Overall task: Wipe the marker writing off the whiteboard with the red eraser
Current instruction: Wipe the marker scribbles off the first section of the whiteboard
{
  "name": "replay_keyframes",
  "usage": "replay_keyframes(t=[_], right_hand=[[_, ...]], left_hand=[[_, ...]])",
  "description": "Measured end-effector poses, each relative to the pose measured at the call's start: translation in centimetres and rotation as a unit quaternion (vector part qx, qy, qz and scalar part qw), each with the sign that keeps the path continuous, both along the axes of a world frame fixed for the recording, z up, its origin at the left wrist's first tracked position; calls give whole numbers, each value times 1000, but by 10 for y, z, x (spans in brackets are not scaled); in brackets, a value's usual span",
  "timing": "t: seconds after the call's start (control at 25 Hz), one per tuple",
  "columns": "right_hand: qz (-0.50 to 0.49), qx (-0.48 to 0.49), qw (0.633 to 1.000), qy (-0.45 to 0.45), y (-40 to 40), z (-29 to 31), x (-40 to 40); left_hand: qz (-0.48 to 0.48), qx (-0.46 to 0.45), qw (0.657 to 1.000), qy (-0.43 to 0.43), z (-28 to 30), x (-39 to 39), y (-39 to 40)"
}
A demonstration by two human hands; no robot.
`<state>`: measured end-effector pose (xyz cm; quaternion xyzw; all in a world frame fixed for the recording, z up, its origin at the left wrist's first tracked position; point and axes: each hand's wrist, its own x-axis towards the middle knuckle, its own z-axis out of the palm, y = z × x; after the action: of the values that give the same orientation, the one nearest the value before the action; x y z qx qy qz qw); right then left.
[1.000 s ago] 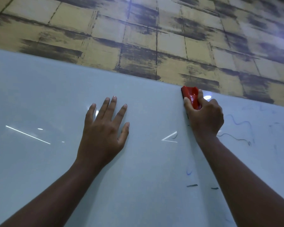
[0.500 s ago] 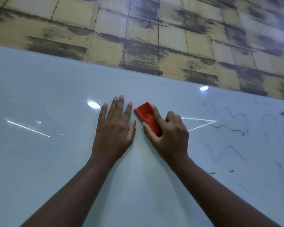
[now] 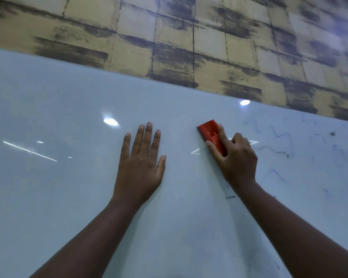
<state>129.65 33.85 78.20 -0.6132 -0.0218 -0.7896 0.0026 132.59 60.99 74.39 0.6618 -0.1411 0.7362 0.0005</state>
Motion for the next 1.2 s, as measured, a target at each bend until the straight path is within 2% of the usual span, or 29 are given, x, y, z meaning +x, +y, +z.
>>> replay_keyframes(t=[0.2, 0.36, 0.48, 0.56, 0.64, 0.88, 0.96, 1.12, 1.2], right_hand=[[20, 102, 994, 26, -73, -2, 1], [71, 109, 991, 15, -54, -25, 8], [86, -7, 996, 7, -29, -69, 7], [87, -132, 987, 11, -16, -101, 6], [79, -209, 975, 14, -13, -116, 6], [59, -268, 961, -18, -32, -103, 5], [50, -230, 972, -23, -56, -84, 10], [62, -21, 998, -26, -103, -53, 15], [79, 30, 996, -4, -107, -54, 15]], left_hand=[[1, -5, 1000, 3, -24, -4, -2], [12, -67, 998, 14, -48, -6, -25], [25, -100, 995, 19, -66, -6, -45], [28, -113, 993, 25, -79, -6, -55], [29, -118, 992, 36, -91, -7, -64], [26, -88, 995, 42, -123, -12, -68], [22, -87, 995, 42, -130, -12, -68], [19, -89, 995, 42, -138, -12, -70], [21, -90, 995, 45, -143, -12, -71]])
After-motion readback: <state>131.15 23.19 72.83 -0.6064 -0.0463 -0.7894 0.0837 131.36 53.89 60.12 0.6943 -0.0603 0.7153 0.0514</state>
